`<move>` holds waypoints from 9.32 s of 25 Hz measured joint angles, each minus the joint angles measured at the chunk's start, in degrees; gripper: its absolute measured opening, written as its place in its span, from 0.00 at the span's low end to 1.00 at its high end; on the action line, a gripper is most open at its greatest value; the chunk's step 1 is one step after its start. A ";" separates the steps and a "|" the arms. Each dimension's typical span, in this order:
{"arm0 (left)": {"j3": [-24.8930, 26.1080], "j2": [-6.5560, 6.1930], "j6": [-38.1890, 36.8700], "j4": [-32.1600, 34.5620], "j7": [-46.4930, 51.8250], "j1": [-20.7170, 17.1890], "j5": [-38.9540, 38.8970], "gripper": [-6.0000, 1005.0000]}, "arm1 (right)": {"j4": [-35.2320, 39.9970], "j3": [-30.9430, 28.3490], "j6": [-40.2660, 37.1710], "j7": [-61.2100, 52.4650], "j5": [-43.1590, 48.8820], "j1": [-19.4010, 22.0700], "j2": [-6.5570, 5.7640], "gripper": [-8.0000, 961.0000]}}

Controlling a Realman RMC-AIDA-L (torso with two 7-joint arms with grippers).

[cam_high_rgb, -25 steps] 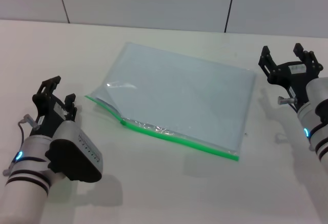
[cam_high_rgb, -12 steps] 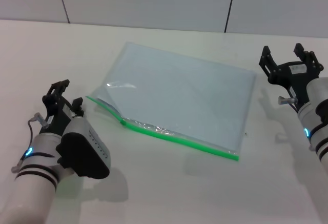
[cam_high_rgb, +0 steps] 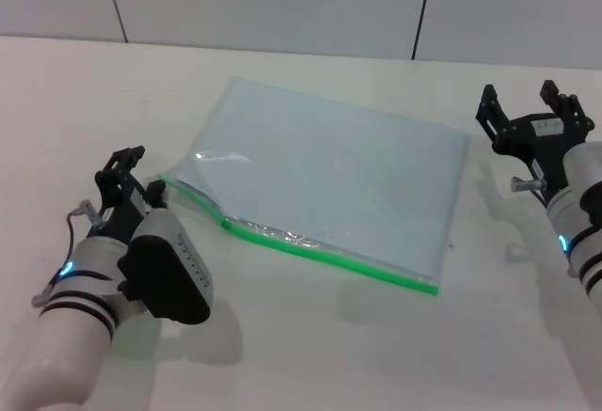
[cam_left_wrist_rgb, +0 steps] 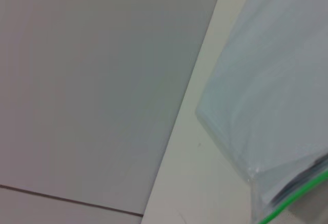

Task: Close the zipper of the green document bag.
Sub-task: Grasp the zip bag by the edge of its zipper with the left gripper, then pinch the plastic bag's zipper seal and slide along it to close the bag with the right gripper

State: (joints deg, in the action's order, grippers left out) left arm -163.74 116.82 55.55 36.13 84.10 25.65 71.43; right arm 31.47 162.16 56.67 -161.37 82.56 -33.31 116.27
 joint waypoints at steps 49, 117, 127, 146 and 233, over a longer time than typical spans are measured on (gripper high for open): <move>0.05 0.04 -7.60 0.05 -9.12 3.42 3.36 0.55 | 0.35 0.26 0.32 0.18 -0.03 -0.12 0.00 0.82; 0.00 -0.02 0.12 0.87 -3.89 3.27 9.54 0.06 | 6.75 2.72 -0.89 0.02 17.82 2.57 -0.27 0.82; 0.00 -0.07 2.42 0.87 -3.15 3.01 12.07 0.06 | 10.33 2.73 -7.27 0.00 28.61 2.60 -0.87 0.82; 0.00 -0.20 2.39 0.77 -3.16 2.91 16.88 0.06 | 18.89 2.43 -17.79 0.44 34.66 -0.47 -5.40 0.82; 0.00 -0.11 2.17 1.31 -3.77 3.00 23.91 0.06 | 11.86 0.70 -19.49 1.24 35.51 -7.58 -0.78 0.30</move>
State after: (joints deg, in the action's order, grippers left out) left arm -163.74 116.71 57.72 37.44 80.33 28.65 95.34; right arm 43.33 162.86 37.18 -160.13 118.07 -40.89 115.49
